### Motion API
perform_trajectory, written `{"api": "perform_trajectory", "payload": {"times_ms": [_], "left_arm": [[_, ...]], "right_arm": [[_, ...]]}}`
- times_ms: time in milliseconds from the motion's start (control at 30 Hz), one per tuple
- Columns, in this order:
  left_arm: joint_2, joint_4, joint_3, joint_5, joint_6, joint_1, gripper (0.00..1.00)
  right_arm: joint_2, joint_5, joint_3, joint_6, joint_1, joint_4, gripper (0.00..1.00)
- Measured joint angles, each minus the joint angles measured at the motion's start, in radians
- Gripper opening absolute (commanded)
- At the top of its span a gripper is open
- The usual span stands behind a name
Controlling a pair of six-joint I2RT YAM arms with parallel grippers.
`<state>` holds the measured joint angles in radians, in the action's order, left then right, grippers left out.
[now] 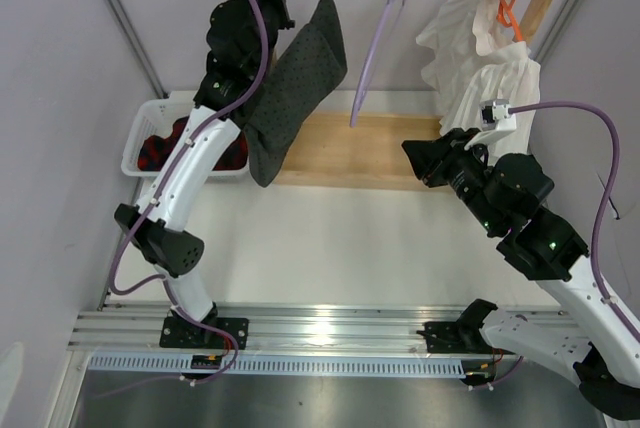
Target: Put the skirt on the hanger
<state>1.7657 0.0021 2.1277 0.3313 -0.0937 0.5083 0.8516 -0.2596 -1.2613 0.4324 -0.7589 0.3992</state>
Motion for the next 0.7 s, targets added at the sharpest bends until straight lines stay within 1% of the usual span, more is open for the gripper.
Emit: {"api": "perform_trajectory", "payload": {"times_ms": [300,400,433,500,533,633,700], "left_arm": [[0.027,-0.051,-0.027,0.005,0.04,-0.005,0.01],[0.027,-0.04,-0.059,0.004,0.052,-0.005,0.14],[0.026,-0.028,-0.068,0.003,0.053,-0.005,0.26],[0.006,-0.011,-0.101,0.003,0.067,-0.006,0.37],[-0.006,-0.009,-0.12,0.004,0.077,-0.006,0.45],[-0.046,-0.004,-0.173,0.001,0.098,-0.007,0.56],[-0.071,-0.005,-0.197,-0.005,0.105,-0.007,0.59]], "right_arm": [[0.001,0.006,0.01,0.001,0.0,0.0,0.25],[0.001,0.006,0.017,0.002,0.0,0.0,0.25],[0.001,0.006,0.019,0.002,0.0,0.0,0.25],[0.001,0.006,0.023,0.004,0.0,0.0,0.25],[0.001,0.006,0.024,0.005,0.0,0.0,0.25],[0.001,0.006,0.026,0.005,0.0,0.0,0.26],[0.0,0.006,0.028,0.009,0.0,0.0,0.26]]}}
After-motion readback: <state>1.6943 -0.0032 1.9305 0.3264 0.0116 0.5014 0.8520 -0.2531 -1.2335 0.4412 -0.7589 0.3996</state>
